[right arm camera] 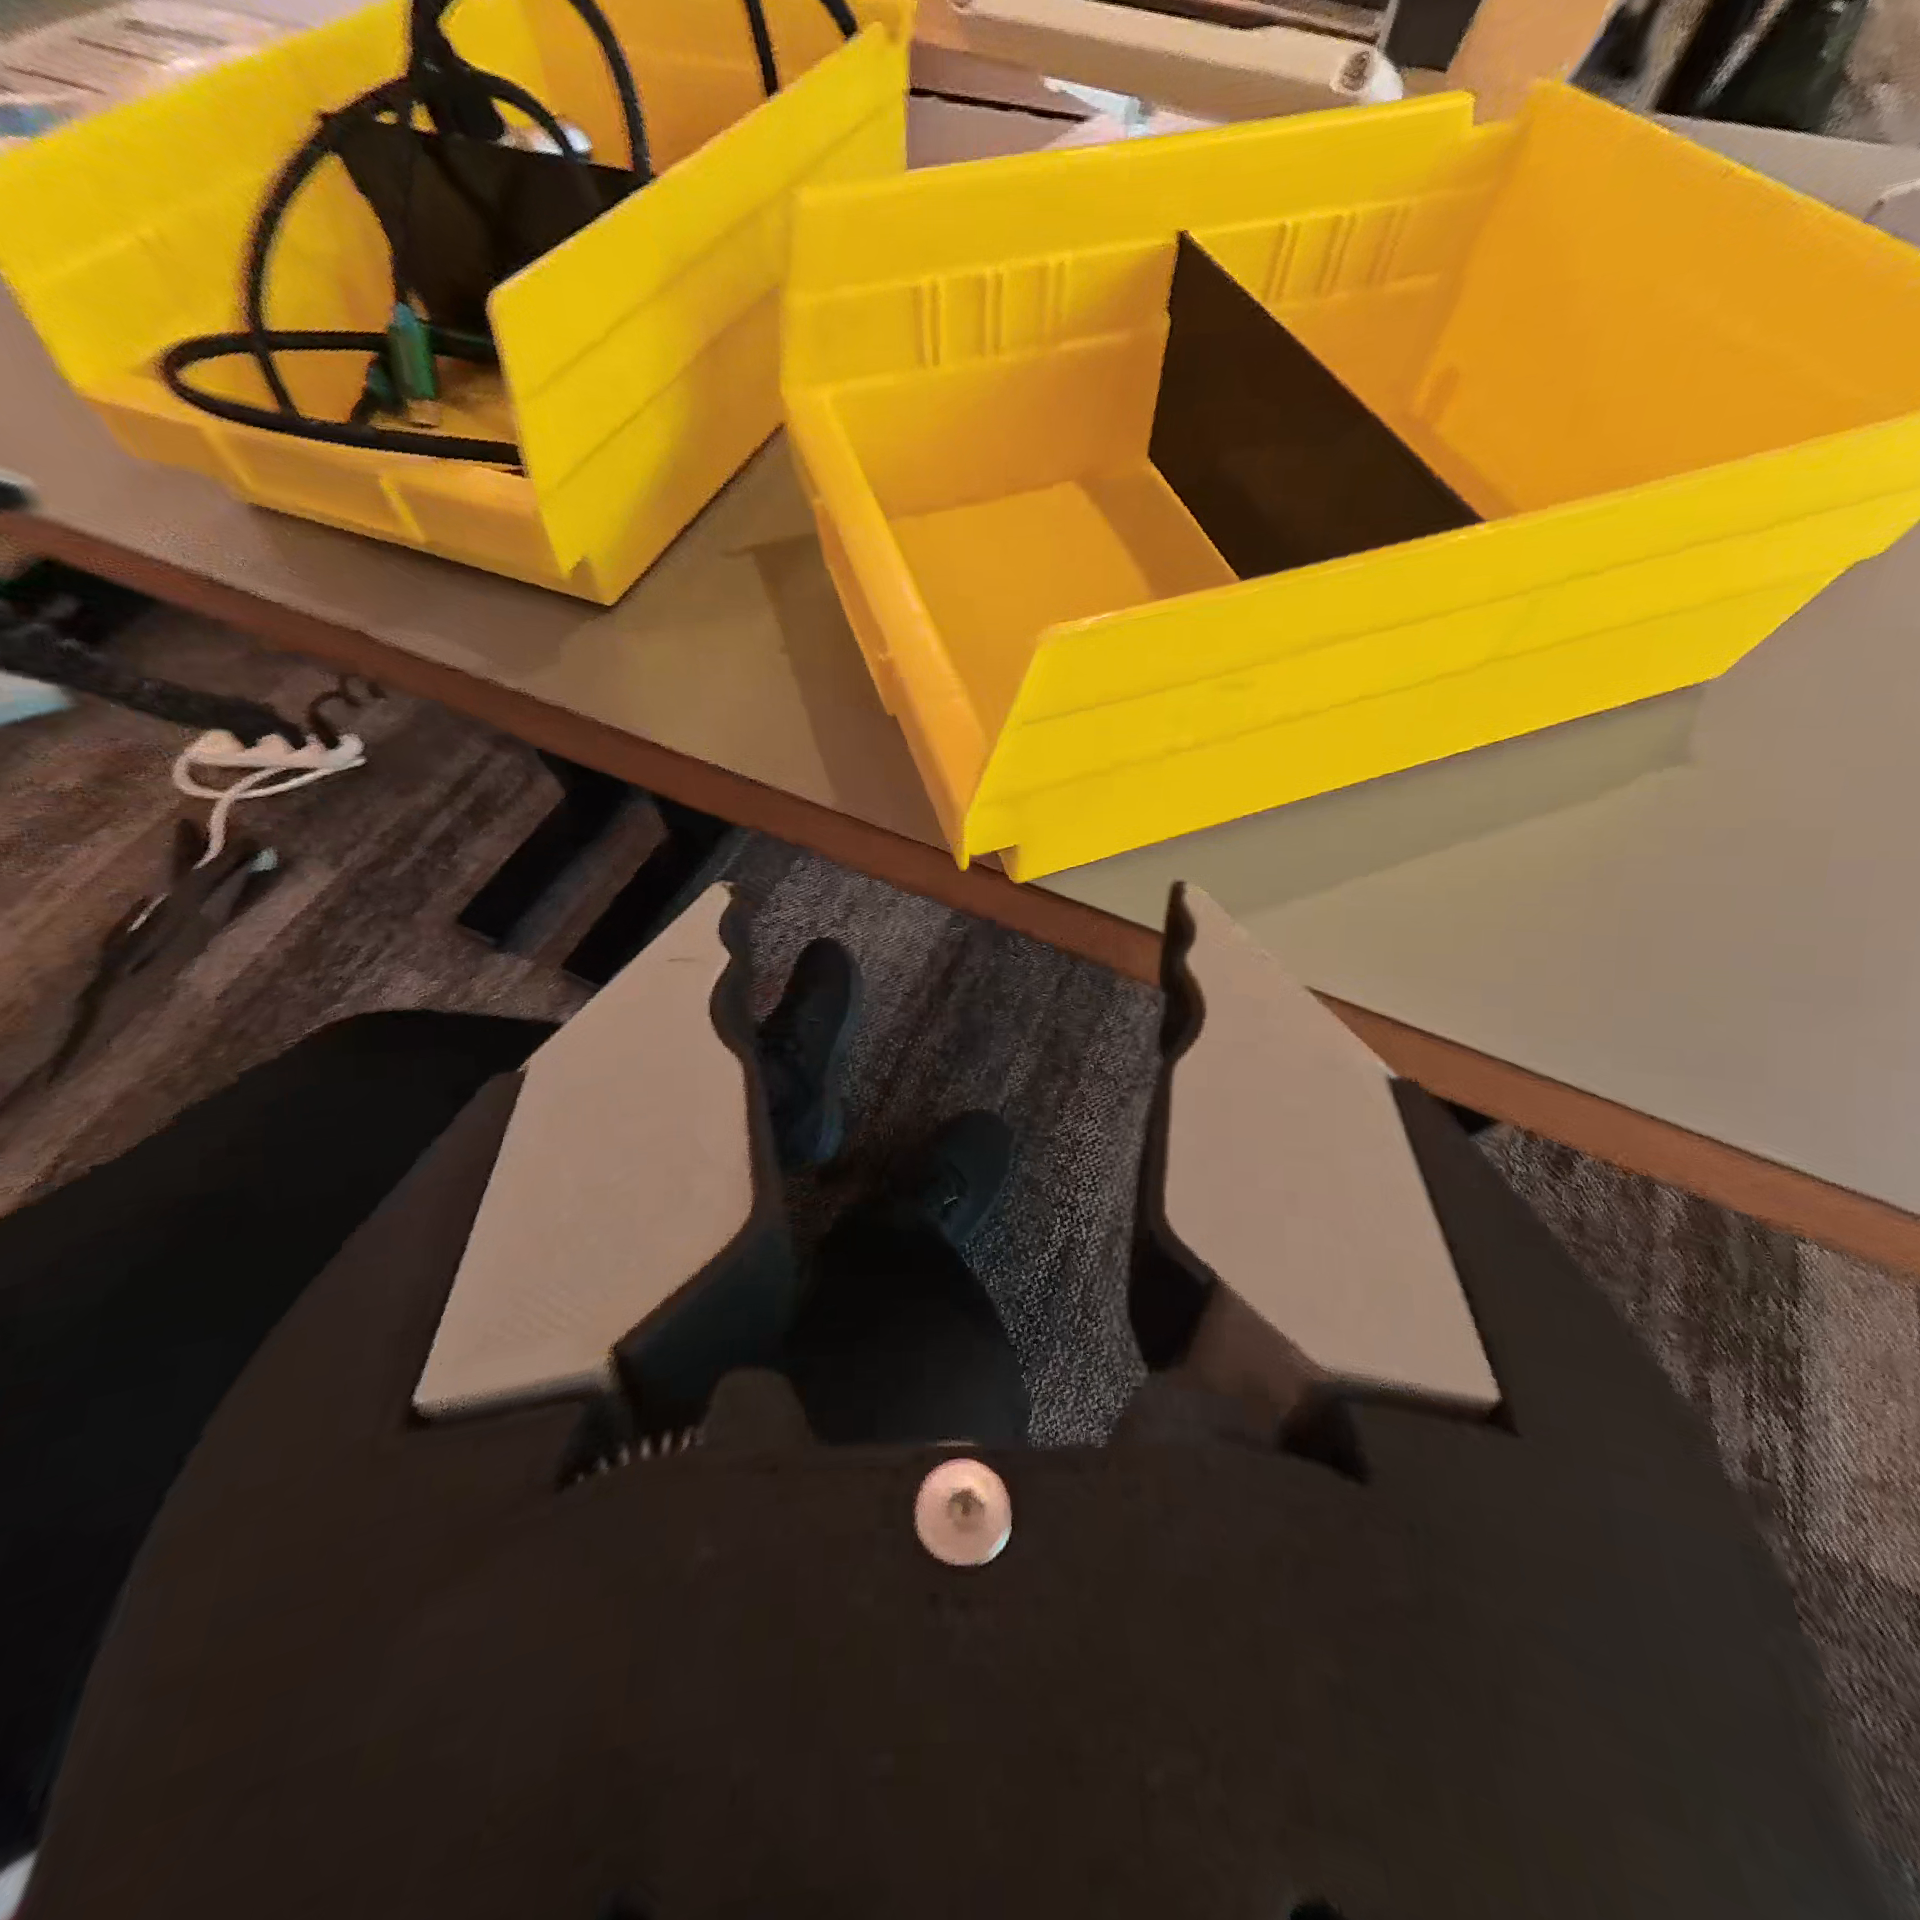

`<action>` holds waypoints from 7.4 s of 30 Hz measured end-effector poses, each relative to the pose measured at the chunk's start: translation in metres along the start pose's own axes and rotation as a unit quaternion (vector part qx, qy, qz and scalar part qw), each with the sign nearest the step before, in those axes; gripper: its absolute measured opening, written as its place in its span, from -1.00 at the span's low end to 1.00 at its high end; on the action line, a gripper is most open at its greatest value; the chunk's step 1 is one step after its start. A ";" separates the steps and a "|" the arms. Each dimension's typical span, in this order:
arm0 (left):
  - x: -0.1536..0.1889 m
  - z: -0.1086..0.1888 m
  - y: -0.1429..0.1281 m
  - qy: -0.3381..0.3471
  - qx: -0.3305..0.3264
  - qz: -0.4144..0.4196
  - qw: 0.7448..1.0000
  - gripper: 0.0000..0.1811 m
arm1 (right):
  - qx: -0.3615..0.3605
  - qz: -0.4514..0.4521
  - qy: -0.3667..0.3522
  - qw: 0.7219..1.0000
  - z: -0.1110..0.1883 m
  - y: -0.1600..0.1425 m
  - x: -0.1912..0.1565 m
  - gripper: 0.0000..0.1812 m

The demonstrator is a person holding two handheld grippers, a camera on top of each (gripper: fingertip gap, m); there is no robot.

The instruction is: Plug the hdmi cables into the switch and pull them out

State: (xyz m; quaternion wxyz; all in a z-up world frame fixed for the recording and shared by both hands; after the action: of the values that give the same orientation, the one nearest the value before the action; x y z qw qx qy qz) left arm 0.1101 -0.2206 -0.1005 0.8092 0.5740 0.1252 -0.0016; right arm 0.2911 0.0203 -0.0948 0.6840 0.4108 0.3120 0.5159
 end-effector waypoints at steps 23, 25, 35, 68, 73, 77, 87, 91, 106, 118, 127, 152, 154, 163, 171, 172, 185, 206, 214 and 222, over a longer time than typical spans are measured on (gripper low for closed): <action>-0.046 0.001 -0.025 0.037 -0.026 0.069 0.997 -0.42 | 0.094 -0.110 -0.132 0.981 0.005 0.005 0.129 -0.30; -0.039 -0.011 -0.019 0.018 -0.028 0.084 0.996 -0.39 | 0.148 -0.111 -0.056 0.981 0.014 0.016 0.122 -0.30; -0.005 -0.025 -0.005 -0.005 -0.024 0.043 0.999 -0.42 | 0.005 -0.032 0.124 0.992 -0.041 -0.010 0.085 -0.37; -0.097 -0.076 -0.006 0.255 0.039 0.106 0.960 -0.97 | 0.005 0.017 -0.133 0.991 -0.048 -0.004 0.092 -0.99; -0.117 -0.058 -0.016 0.276 0.032 0.111 0.954 -0.96 | 0.014 -0.012 -0.139 0.990 -0.045 -0.007 0.104 -0.98; -0.130 -0.055 -0.021 0.306 0.034 0.126 0.943 -0.96 | 0.024 -0.020 -0.167 0.985 -0.042 -0.010 0.114 -0.94; -0.137 -0.042 -0.011 0.236 0.012 0.152 0.960 -0.69 | -0.019 -0.035 -0.182 0.982 -0.051 -0.007 0.135 -0.64; -0.100 -0.014 -0.012 0.150 0.019 0.123 0.981 -0.37 | 0.041 -0.022 -0.162 0.986 -0.016 0.018 0.126 -0.48; 0.007 0.004 -0.117 -0.038 0.029 0.110 0.993 -0.62 | 0.199 0.009 0.137 0.970 0.041 0.041 -0.015 -0.24; 0.013 0.018 -0.119 0.011 -0.007 0.066 0.998 -0.52 | 0.071 0.050 0.065 0.994 -0.005 -0.096 -0.071 -0.02; 0.020 0.022 -0.126 0.032 -0.035 0.025 0.999 -0.55 | 0.065 0.052 0.030 0.996 -0.009 -0.099 -0.057 0.01; 0.015 -0.010 -0.137 -0.029 -0.076 0.028 0.996 -0.49 | 0.043 -0.004 0.082 0.996 -0.021 -0.113 -0.047 0.09; 0.015 -0.021 -0.136 -0.038 -0.077 0.050 0.995 -0.50 | 0.047 -0.008 0.079 0.996 -0.026 -0.111 -0.040 0.09; 0.025 -0.052 -0.059 -0.061 -0.029 -0.083 0.994 -0.54 | 0.135 0.078 0.065 0.986 -0.064 -0.036 -0.039 0.05; 0.044 -0.059 -0.034 -0.100 0.048 -0.100 0.989 -0.54 | 0.173 0.128 0.099 0.972 -0.075 -0.006 -0.069 -0.08; 0.042 -0.061 -0.047 -0.103 0.033 -0.089 0.990 -0.53 | 0.171 0.129 0.098 0.972 -0.077 -0.009 -0.068 -0.09; 0.041 -0.075 -0.087 -0.127 0.004 -0.089 0.988 -0.59 | 0.170 0.041 0.103 0.979 -0.068 -0.029 -0.020 -0.06; 0.013 -0.108 -0.044 -0.253 0.178 -0.141 0.940 -0.89 | 0.209 0.175 0.207 0.940 -0.132 0.062 -0.024 -0.01; 0.008 -0.103 -0.059 -0.255 0.140 -0.116 0.950 -0.88 | 0.167 0.167 0.183 0.954 -0.158 0.065 0.000 0.00; -0.007 -0.096 -0.053 -0.241 0.147 -0.051 0.958 -0.88 | 0.150 0.136 0.144 0.969 -0.172 0.072 0.017 -0.12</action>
State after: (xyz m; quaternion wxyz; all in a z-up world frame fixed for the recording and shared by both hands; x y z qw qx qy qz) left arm 0.0768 -0.1507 -0.1777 0.7206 0.6624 -0.0459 -0.1994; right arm 0.1175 0.0870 -0.1116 0.4861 0.4681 0.4223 0.6052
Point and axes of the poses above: each gripper's, where its closed fingertips meet, z back along the fingers, y out of its top, x = y × z across the jaws, the point moved 9 cm from there along z, back along the fingers
